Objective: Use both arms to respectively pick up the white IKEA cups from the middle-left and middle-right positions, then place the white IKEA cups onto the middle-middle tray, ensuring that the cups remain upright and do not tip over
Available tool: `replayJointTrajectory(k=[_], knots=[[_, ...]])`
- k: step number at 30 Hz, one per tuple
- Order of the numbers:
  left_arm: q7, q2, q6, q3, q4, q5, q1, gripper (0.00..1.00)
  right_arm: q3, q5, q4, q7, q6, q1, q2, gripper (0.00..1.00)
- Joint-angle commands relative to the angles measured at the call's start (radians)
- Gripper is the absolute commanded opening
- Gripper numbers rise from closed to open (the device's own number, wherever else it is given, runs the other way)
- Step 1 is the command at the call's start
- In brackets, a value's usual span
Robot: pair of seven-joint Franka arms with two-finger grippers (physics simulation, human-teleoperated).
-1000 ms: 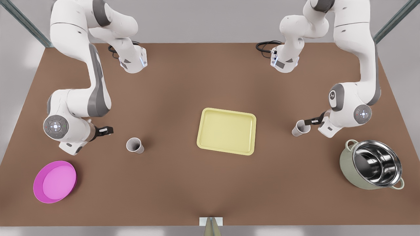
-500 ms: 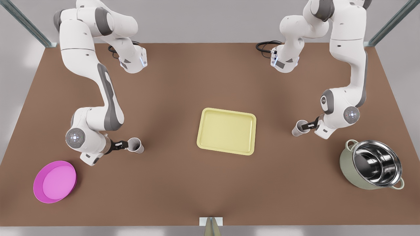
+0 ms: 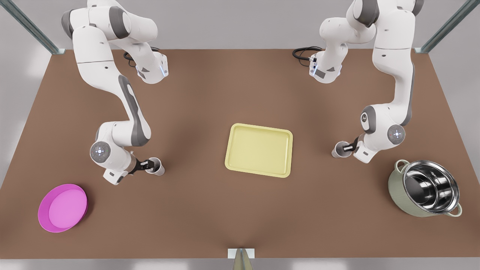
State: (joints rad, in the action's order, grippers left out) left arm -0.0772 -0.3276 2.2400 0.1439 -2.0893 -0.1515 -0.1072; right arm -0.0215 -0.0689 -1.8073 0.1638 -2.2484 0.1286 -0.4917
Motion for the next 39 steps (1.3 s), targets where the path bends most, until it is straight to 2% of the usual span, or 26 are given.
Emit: replayJointTrajectory(k=[1,3,7,9,11,12,14,17,18,21,24,26,27,30,33,34,39], knots=[[0.004,-0.03,-0.137,-0.006,0.096,-0.007,0.003,0.21,0.0,-0.002,-0.004,0.01,-0.053,0.0,-0.008,1.0],[-0.033,-0.03,-0.212,-0.009,0.193,-0.01,-0.011,0.21,0.0,-0.002,-0.033,0.016,-0.094,-0.001,-0.013,1.0],[-0.337,-0.171,-0.204,-0.302,0.43,-0.007,-0.017,0.21,0.0,-0.002,-0.083,0.02,-0.16,-0.007,-0.019,1.0],[-0.338,-0.2,-0.155,-0.374,0.439,-0.007,-0.016,0.21,0.0,-0.002,-0.092,0.02,-0.172,-0.009,-0.019,1.0],[-0.335,-0.229,-0.092,-0.394,0.437,-0.007,-0.023,0.21,0.0,-0.002,-0.096,0.02,-0.183,-0.004,-0.024,1.0],[-0.334,-0.24,-0.054,-0.414,0.437,-0.007,-0.022,0.21,0.0,-0.002,-0.096,0.02,-0.185,-0.001,-0.024,0.91],[-0.335,-0.255,-0.033,-0.428,0.436,-0.007,-0.022,0.21,0.0,-0.002,-0.096,0.02,-0.186,0.0,-0.024,0.68],[-0.334,-0.284,-0.026,-0.458,0.428,-0.005,-0.017,0.21,0.0,-0.002,-0.093,0.019,-0.185,0.022,-0.024,0.51],[-0.335,-0.284,-0.011,-0.467,0.411,-0.003,-0.02,0.22,0.0,-0.002,-0.092,0.017,-0.185,0.026,-0.024,0.43],[-0.339,-0.283,0.02,-0.481,0.376,-0.003,-0.02,0.22,0.0,-0.002,-0.09,0.016,-0.185,0.037,-0.024,0.28],[-0.337,-0.291,0.035,-0.481,0.368,-0.003,-0.017,0.24,0.003,0.0,-0.075,0.017,-0.166,0.054,-0.005,0.23],[-0.335,-0.304,0.035,-0.481,0.368,-0.003,-0.017,0.25,0.046,0.001,-0.057,0.022,-0.116,0.069,0.033,0.23],[-0.335,-0.304,0.035,-0.481,0.368,-0.002,-0.017,0.29,0.078,0.003,-0.047,0.042,-0.106,0.069,0.042,0.23],[-0.335,-0.304,0.035,-0.481,0.368,-0.002,-0.02,0.56,0.208,0.009,-0.006,0.062,-0.097,0.069,0.055,0.23],[-0.335,-0.301,0.035,-0.481,0.368,-0.002,-0.02,0.88,0.219,0.005,0.036,0.046,-0.097,0.158,0.051,0.23],[-0.337,-0.301,0.033,-0.481,0.368,-0.002,-0.02,0.93,0.224,0.0,0.045,0.045,-0.097,0.181,0.042,0.23],[-0.337,-0.301,0.033,-0.481,0.37,-0.002,-0.02,1.0,0.225,-0.028,0.209,0.04,-0.099,0.295,-0.1,0.23]])
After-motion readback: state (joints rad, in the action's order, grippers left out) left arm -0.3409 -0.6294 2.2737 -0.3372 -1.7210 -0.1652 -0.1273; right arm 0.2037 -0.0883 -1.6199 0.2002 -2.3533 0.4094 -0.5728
